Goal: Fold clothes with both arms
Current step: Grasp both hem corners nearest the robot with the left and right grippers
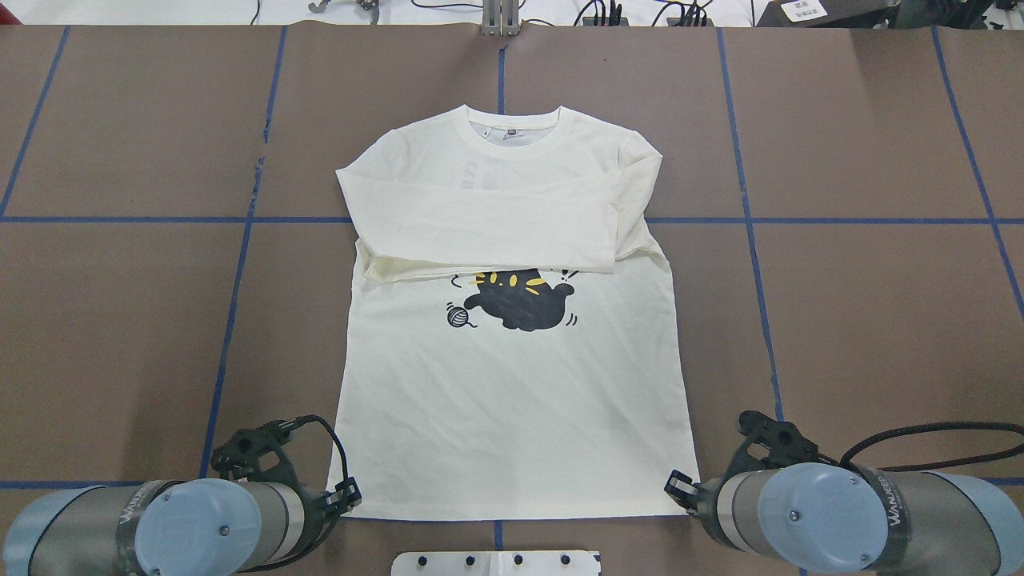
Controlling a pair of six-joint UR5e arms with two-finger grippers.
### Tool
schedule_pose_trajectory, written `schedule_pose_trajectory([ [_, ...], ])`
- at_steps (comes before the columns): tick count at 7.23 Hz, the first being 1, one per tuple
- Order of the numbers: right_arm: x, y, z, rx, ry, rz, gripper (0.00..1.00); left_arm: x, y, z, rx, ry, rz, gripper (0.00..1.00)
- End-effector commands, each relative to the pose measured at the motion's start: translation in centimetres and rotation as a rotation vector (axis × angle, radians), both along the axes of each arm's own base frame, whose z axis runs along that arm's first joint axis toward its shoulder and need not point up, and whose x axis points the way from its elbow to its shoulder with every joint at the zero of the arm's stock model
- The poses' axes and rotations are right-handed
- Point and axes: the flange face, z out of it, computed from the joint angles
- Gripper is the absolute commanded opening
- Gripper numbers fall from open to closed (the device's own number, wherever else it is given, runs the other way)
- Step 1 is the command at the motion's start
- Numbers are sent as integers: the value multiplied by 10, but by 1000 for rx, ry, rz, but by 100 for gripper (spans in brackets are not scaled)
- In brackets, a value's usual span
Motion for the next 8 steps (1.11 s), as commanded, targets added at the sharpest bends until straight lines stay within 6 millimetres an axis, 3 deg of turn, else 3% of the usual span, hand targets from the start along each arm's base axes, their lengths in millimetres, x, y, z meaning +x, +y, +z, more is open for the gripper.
schedule_pose_trajectory([
  [1, 0, -1, -1, 0, -2, 2, 0, 1, 0, -1, -7, 3, -7, 16],
  [2, 1, -1, -1, 0, -2, 3, 0, 0, 0, -1, -7, 3, -7, 0],
  [4, 2, -3, -2, 1, -5, 8, 0, -2, -1, -11, -5, 24, -10, 0],
  [5, 2, -3, -2, 1, -5, 6, 0, -17, -5, -30, -3, 65, -18, 0],
  [6, 4, -3, -5, 1, -11, 8, 0, -43, -3, -58, -2, 99, -22, 0],
  [7, 8, -4, -10, 1, -22, 10, 0, -61, 7, -79, -39, 86, -30, 0],
  [8, 22, -3, -21, 4, -47, 11, 0, -75, 29, -101, -79, 112, -14, 0],
])
